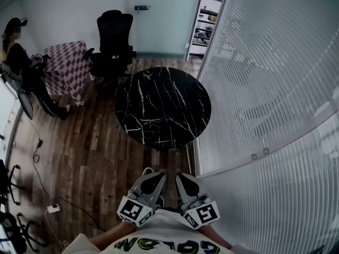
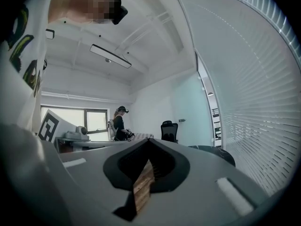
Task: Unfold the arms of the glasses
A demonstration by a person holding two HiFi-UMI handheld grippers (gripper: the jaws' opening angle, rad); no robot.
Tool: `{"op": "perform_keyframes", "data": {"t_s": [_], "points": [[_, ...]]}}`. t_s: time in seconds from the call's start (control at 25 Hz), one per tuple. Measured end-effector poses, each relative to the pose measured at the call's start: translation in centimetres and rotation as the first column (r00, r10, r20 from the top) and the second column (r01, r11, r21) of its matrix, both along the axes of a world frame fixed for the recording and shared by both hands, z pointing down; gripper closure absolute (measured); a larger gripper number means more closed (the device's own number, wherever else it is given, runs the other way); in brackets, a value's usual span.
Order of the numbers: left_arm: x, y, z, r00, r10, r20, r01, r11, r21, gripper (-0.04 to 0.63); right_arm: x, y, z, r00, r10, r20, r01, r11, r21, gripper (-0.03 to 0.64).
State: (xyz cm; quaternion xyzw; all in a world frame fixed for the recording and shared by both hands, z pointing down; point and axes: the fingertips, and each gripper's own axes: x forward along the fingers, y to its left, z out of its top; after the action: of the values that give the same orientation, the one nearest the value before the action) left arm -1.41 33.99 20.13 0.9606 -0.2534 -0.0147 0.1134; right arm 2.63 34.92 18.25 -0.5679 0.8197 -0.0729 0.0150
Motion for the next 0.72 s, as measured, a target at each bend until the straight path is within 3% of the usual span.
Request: {"op": "perform_keyframes", "data": {"t_s": [0.72], "points": [[1.1, -13.4, -0.3, 0.999, -0.04, -0.021, 0.041, 0.999, 0.013, 0.592, 0.4, -13.6, 0.2, 0.998, -0.062, -0.032, 0.062, 0.998, -0.007, 0.615]]}}
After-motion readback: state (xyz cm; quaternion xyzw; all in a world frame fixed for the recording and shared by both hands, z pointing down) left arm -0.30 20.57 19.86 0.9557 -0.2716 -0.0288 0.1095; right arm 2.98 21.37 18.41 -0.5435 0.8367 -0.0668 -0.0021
